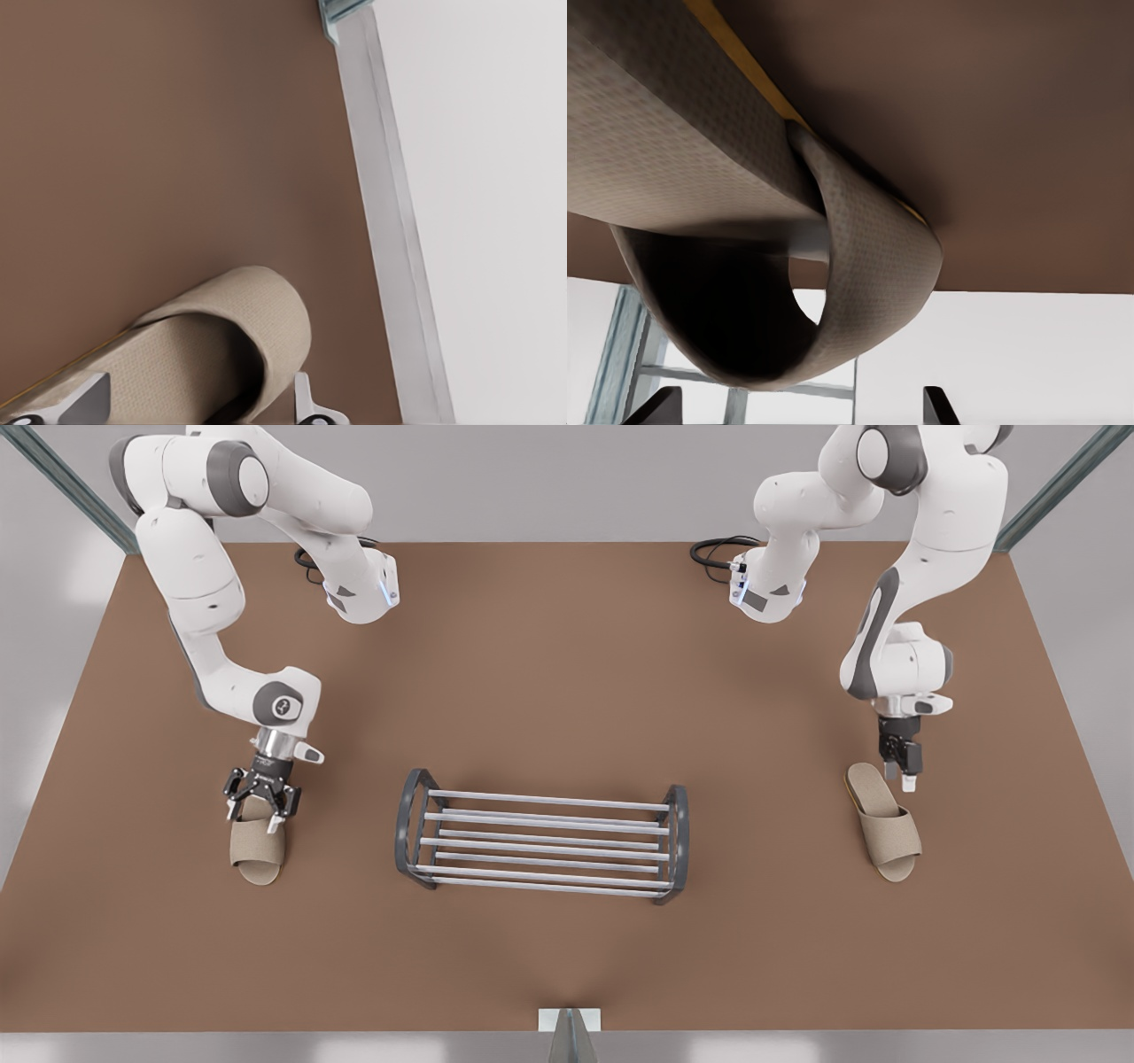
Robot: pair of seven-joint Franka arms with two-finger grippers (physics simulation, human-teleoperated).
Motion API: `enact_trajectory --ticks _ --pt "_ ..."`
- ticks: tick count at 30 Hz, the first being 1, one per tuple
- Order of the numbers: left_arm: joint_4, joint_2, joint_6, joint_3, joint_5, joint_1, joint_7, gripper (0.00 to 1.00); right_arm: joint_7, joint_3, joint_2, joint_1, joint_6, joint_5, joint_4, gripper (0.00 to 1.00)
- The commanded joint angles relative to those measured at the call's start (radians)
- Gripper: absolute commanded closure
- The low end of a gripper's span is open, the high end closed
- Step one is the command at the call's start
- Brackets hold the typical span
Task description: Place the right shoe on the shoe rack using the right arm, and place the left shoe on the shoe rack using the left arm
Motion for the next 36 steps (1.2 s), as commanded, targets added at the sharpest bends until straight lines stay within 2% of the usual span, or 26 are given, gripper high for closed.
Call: enact_trajectory --ticks 1,5,15,36 --pt "0.021 0.013 0.003 -0.009 -0.010 0.000 -0.224 0.00 0.045 0.003 -0.021 -0.001 -0.042 -0.971 -0.037 0.00" --pt "0.087 0.071 0.003 -0.029 -0.011 0.015 -0.224 0.00 0.043 0.025 -0.025 -0.001 -0.071 -0.970 -0.075 0.00" --pt "0.199 0.140 0.024 -0.083 -0.011 0.058 -0.225 0.00 0.034 0.017 0.062 0.045 -0.160 -0.958 -0.036 0.00" --pt "0.353 0.246 0.050 -0.118 -0.011 0.089 -0.227 0.00 0.045 0.016 0.168 0.027 -0.160 -0.961 0.086 0.00"
